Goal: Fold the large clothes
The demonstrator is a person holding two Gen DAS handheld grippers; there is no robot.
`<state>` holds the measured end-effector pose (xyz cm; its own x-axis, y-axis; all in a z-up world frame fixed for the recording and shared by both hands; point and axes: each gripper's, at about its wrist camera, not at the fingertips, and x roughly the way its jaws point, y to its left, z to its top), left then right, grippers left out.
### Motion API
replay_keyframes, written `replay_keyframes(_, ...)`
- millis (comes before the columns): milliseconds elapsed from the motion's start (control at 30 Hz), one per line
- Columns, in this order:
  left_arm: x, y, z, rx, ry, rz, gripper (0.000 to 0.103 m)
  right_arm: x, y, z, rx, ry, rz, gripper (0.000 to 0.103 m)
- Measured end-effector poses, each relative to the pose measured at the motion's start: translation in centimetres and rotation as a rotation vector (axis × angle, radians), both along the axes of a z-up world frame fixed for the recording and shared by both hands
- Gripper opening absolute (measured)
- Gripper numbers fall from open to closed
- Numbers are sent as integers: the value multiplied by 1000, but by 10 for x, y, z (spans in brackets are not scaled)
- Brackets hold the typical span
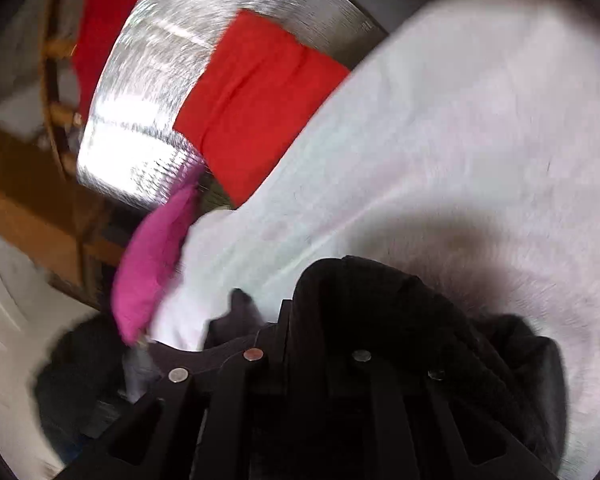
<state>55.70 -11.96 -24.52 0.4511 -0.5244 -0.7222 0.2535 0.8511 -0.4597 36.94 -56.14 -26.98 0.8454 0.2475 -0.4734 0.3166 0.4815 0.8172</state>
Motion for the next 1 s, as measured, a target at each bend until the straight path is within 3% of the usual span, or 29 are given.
replay_keyframes(67, 4, 5, 1, -47, 46, 2, 13, -4, -10, -2, 83, -39, 0, 20)
replay_keyframes(100, 6, 10, 2, -94, 68, -6, 20, -10, -16, -2, 131, -70, -17, 24)
replay_keyframes(133, 3, 19, 8, -159, 90, -8, 26, -19, -22, -1, 187, -118, -43, 38)
replay_keyframes(167, -1, 25, 14, -186, 81, 7, 41, -31, -28, 1, 231, -166, -72, 71)
replay_keyframes(200, -8, 33, 25, -186, 45, 43, 65, -42, -32, 6, 249, -199, -97, 84)
replay_keyframes(233, -22, 45, 43, -155, -30, 107, 75, -60, -35, 15, 240, -246, -146, 97)
replay_keyframes(267, -34, 52, 55, -145, -88, 142, 84, -75, -34, 24, 204, -269, -192, 98)
replay_keyframes(333, -63, 63, 78, -121, -165, 167, 85, -95, -28, 48, 100, -269, -164, 98)
replay_keyframes(433, -109, 62, 89, 25, -139, 156, 85, -104, -8, 75, -76, -110, -104, 97)
replay_keyframes(567, -155, 70, 66, 165, -76, 223, 85, -116, 33, 98, -357, 47, -55, 97)
replay_keyframes(733, -163, 80, 22, 299, 27, 285, 85, -113, 45, 80, -562, 202, -49, 93)
replay_keyframes(800, -161, 83, 15, 284, 42, 289, 86, -104, 37, 62, -568, 252, -22, 84)
replay_keyframes(833, -160, 82, 15, 278, 36, 291, 86, -95, 36, 51, -557, 279, 5, 73)
replay_keyframes(867, -158, 80, 15, 282, 28, 287, 86, -87, 35, 44, -546, 302, 32, 50)
replay_keyframes(933, -152, 73, 16, 315, 2, 272, 86, -77, 39, 28, -536, 367, 83, 40)
replay_keyframes(1000, -143, 64, 16, 341, -17, 258, 86, -77, 40, 34, -604, 354, 49, 18)
